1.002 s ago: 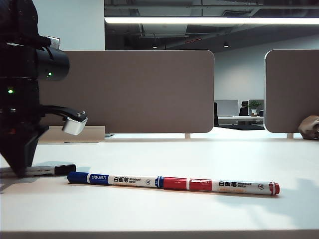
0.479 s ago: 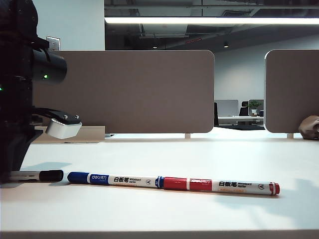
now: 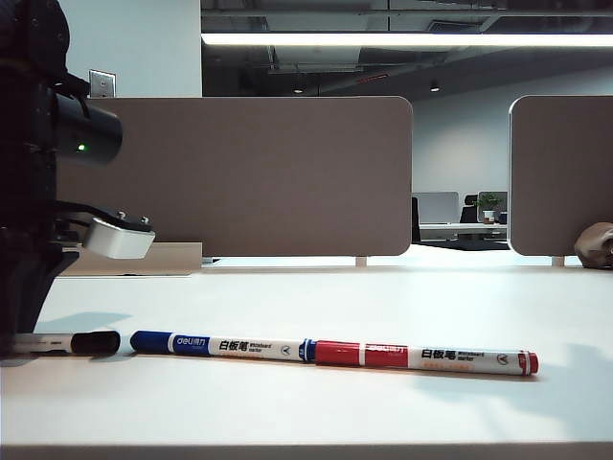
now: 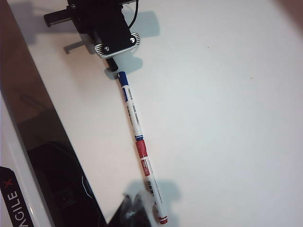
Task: Pick up the markers one by one and line them up horizontally in a straight line on the table.
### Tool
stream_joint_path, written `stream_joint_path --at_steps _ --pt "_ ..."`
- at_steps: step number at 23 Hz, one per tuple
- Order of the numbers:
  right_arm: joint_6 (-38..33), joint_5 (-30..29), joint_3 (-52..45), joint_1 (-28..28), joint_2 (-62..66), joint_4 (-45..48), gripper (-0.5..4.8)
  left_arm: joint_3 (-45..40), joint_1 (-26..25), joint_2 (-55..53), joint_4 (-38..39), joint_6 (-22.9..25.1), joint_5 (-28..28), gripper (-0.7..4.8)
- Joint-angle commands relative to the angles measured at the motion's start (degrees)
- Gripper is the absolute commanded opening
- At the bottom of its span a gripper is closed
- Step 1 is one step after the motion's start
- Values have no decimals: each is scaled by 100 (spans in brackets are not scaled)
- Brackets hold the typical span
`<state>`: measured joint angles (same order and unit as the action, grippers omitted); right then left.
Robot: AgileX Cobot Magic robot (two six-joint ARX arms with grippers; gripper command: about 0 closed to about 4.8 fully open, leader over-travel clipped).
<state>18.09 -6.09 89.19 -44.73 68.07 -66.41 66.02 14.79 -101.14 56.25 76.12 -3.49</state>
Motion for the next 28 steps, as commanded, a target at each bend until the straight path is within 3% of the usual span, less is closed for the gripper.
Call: stream_joint_path --at_steps 1,28 --pt "17 -26 26 0 -20 42 -1 -138 33 -146 33 61 -234 89" --pt "15 -26 26 0 -17 50 -1 -138 28 -146 -741 37 -190 89"
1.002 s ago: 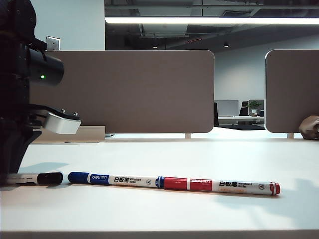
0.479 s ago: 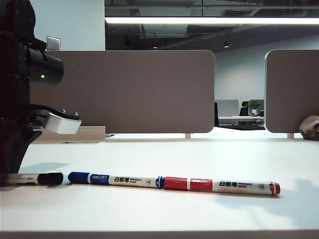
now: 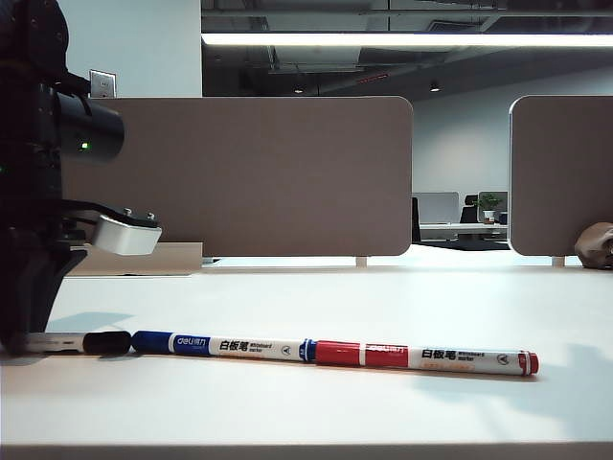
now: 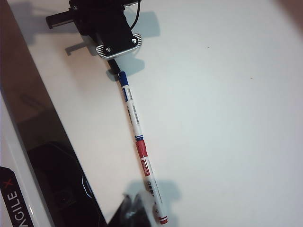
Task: Pick up the markers one by one and line them up horizontally in a straight line on the table.
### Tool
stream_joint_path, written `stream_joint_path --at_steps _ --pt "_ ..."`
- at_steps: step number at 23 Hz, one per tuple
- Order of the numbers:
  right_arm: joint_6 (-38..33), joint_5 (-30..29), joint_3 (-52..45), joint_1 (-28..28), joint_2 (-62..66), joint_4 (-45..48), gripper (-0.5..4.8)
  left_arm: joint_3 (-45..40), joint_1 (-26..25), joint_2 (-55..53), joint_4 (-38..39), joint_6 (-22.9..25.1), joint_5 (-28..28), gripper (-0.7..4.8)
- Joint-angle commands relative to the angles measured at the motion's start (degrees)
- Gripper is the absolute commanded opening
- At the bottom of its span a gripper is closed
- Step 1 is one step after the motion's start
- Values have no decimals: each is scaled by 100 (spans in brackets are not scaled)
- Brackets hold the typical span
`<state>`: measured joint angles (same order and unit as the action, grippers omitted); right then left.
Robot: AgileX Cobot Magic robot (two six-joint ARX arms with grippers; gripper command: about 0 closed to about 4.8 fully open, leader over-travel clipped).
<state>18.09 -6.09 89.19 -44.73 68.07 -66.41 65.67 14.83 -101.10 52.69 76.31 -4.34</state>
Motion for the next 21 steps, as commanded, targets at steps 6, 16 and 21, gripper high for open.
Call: stream_joint_path --at_steps 6,16,21 --pt "15 -26 26 0 -20 50 -1 -103 24 -151 -354 -24 -105 130" --pt "13 -28 26 0 -20 48 -1 -103 24 -151 -214 -26 -79 164" --pt "13 -28 26 0 -20 48 -1 -103 24 -151 -151 -28 33 221"
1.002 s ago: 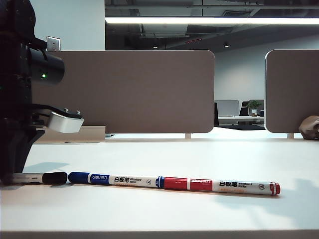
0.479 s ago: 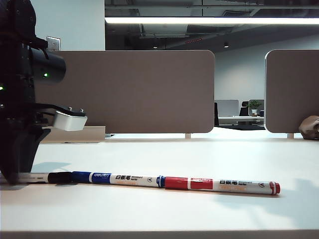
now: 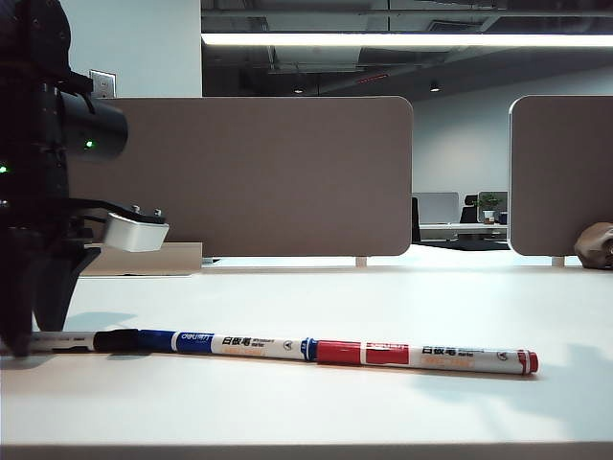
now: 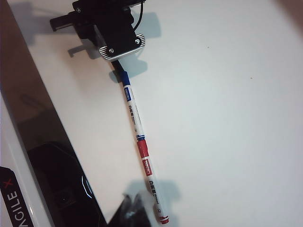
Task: Pick up the markers one by one and line them up horizontally in a straight line on the table.
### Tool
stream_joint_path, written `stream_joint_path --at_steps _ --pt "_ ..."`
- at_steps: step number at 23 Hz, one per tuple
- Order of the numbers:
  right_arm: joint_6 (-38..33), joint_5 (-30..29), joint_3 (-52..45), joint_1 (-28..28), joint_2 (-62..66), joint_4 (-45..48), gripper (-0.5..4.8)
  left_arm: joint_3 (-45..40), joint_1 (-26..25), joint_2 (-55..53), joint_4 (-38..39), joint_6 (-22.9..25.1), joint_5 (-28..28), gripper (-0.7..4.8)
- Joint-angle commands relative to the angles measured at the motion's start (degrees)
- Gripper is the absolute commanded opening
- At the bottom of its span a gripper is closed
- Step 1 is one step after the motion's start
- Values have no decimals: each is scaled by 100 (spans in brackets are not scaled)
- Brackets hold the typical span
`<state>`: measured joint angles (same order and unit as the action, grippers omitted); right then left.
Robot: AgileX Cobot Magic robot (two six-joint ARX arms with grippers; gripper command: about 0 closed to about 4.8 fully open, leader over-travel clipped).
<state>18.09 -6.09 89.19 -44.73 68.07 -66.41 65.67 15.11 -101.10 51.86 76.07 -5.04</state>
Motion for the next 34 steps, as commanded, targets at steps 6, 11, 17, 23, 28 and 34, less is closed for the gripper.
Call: stream_joint_path --at_steps 6,11,17,23,28,34 --pt "13 -28 26 0 -20 48 -1 -103 -4 -149 -46 -2 136 257" --pt "15 -28 26 0 -17 48 -1 -98 -4 -114 -166 -2 146 284" --pt "15 -28 26 0 -17 68 -1 -94 -4 17 -264 -33 256 284" --pt "15 -28 26 0 -17 70 -1 -94 -2 114 -221 -155 225 284" --pt "15 -31 26 0 -17 74 -1 -94 -2 321 -162 -155 223 289" --pt "15 -52 26 0 -15 125 -1 -96 -2 636 103 -175 -144 289"
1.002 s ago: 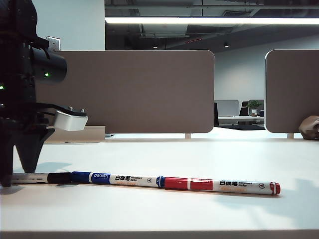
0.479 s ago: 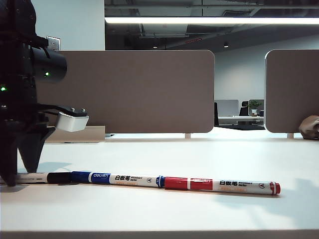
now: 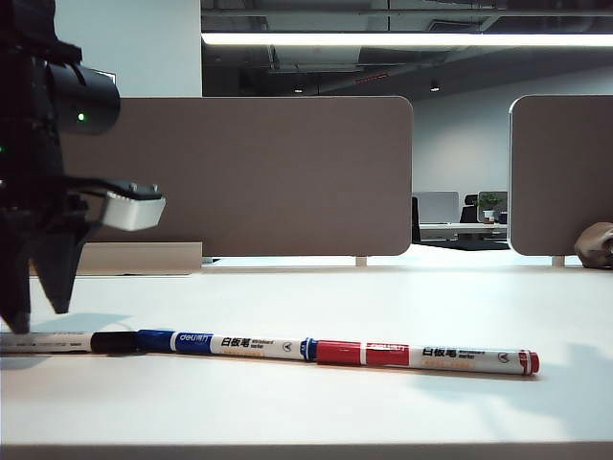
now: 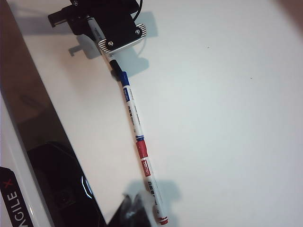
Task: Pick up the markers one by one and line them up horizontally in a straight line on the table.
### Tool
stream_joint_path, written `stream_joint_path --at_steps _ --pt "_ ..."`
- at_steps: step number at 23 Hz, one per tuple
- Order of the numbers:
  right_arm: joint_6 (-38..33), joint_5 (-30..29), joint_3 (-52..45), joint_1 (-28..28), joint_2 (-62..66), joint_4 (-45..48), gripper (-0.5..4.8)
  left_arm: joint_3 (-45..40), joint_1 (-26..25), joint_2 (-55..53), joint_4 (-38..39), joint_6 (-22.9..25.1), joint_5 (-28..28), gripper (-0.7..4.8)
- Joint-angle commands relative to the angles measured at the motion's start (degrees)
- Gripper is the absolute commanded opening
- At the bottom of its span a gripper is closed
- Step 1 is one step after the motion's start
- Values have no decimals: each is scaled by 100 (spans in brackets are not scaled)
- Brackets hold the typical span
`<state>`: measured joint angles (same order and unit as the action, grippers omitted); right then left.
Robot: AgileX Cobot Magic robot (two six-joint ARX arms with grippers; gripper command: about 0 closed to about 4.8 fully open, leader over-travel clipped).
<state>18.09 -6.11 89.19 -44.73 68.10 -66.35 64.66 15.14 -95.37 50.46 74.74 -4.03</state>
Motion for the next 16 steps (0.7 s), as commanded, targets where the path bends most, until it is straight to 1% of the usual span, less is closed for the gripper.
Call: stream_joint_path --at_steps 1,3,6,7,11,12,13,14,16 --pt "15 -52 26 0 -17 122 -1 4 -4 81 308 -101 -249 289" --pt "15 -70 26 0 -17 125 -1 4 0 129 448 -234 -273 289" --pt "17 -157 24 0 -17 149 -1 4 4 306 573 -238 -225 288" --pt "20 -157 24 0 -17 181 -1 4 4 568 625 -240 -221 288" --pt "195 -153 24 0 -17 192 -1 4 4 1346 640 -588 -223 286" --pt "195 -153 24 0 -17 195 -1 4 4 1576 662 -664 -223 274" --pt "192 -153 24 0 -17 192 -1 4 4 1768 697 -726 -223 247" --pt "192 -153 24 0 -17 192 -1 4 4 1967 732 -798 -225 203" --pt "192 -153 24 0 -20 210 -1 4 4 2426 809 -986 -240 70"
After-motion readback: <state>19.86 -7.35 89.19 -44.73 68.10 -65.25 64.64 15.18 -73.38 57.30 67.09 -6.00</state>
